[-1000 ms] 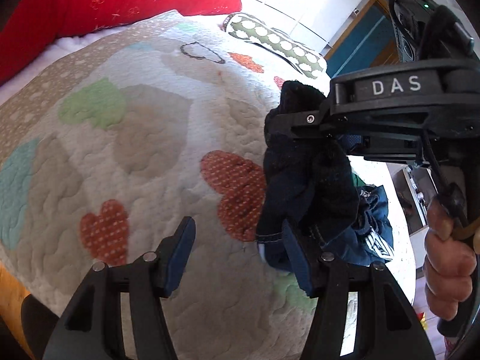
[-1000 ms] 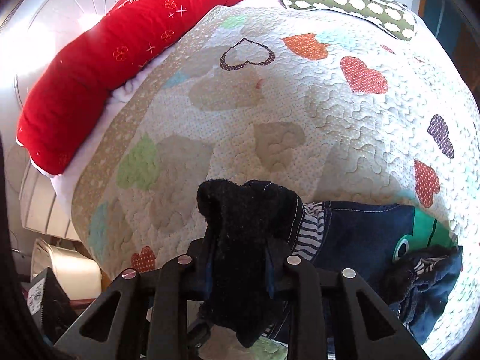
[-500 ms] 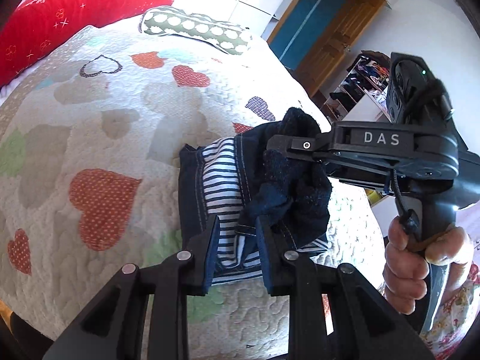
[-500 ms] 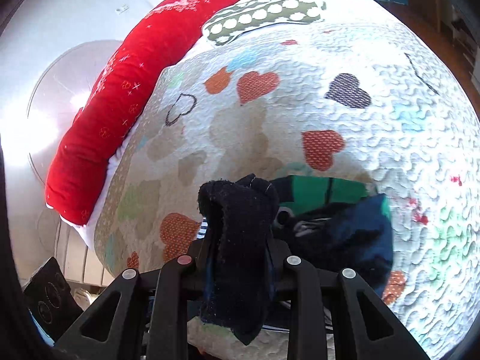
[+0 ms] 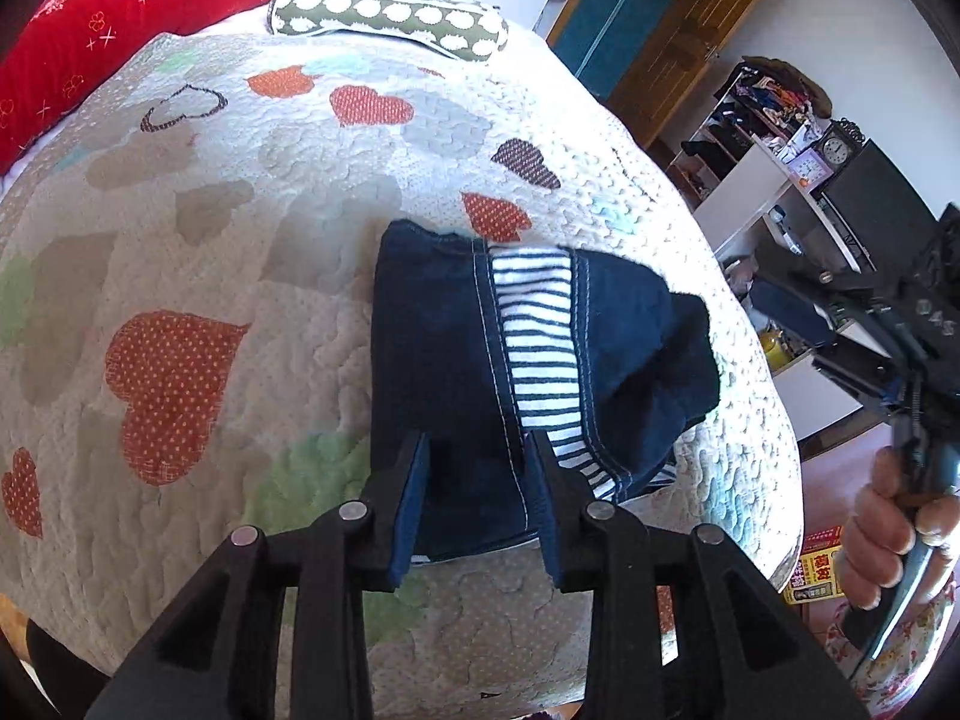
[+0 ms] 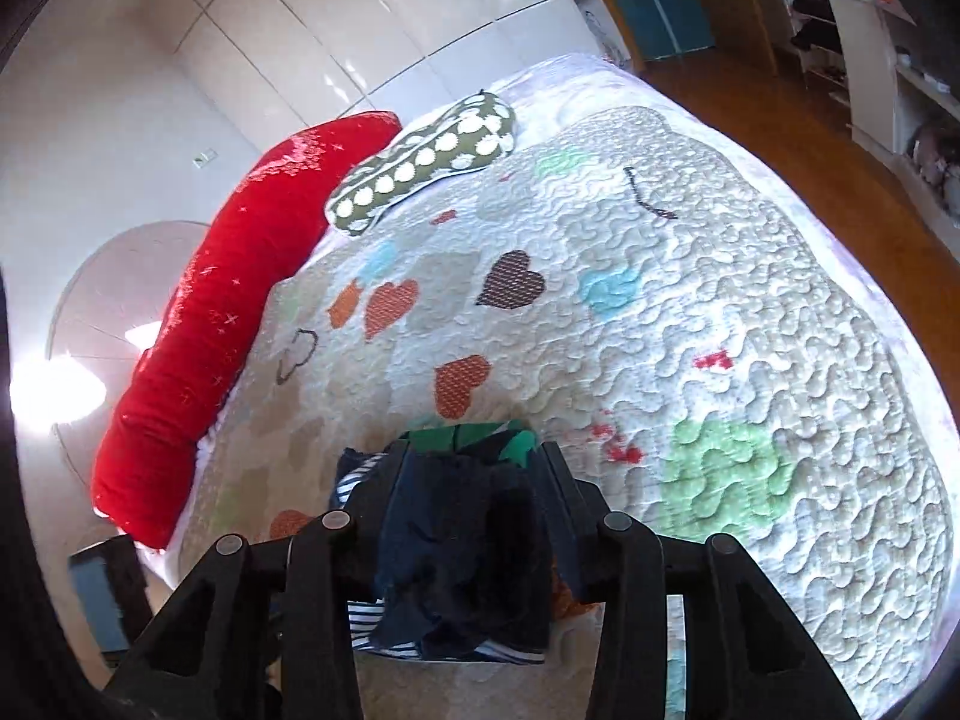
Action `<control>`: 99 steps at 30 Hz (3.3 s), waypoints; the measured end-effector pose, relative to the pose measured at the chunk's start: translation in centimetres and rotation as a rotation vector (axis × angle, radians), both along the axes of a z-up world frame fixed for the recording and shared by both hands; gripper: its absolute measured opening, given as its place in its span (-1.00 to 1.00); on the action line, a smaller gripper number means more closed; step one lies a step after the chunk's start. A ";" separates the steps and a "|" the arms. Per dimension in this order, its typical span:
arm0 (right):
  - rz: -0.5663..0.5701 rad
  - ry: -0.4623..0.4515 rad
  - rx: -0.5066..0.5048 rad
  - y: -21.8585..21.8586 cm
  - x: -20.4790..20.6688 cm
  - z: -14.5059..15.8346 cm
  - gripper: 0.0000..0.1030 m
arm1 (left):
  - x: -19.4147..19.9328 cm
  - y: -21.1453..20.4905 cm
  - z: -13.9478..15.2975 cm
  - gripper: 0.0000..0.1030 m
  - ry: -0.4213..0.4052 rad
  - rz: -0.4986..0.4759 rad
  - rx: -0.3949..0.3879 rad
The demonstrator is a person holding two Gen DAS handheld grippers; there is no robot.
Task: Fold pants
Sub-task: 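Press the folded pants down with the left gripper and release, then open both grippers and lift them away from the folded pants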
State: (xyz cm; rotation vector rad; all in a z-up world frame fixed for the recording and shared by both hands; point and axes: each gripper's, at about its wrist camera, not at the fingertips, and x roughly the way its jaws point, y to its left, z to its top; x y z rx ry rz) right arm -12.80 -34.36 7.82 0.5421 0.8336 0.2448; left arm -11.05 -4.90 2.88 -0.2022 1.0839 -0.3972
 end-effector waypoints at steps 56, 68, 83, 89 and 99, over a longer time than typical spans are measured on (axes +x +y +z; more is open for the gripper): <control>-0.150 0.058 -0.088 2.8 -7.3 -6.2 0.25 | -8.1 3.0 5.8 0.46 -0.387 0.157 0.250; -0.133 0.044 -0.143 4.5 -9.0 -5.7 0.25 | -8.7 2.7 5.5 0.49 -0.358 0.140 0.257; -0.104 0.051 -0.173 5.7 -9.3 -5.9 0.25 | -9.0 3.0 5.5 0.50 -0.348 0.143 0.240; -0.106 0.068 -0.165 5.5 -9.3 -6.3 0.25 | -8.7 2.8 5.0 0.50 -0.330 0.137 0.239; -0.139 0.071 -0.131 3.5 -9.1 -7.1 0.28 | -6.9 3.9 3.0 0.50 -0.227 0.145 0.170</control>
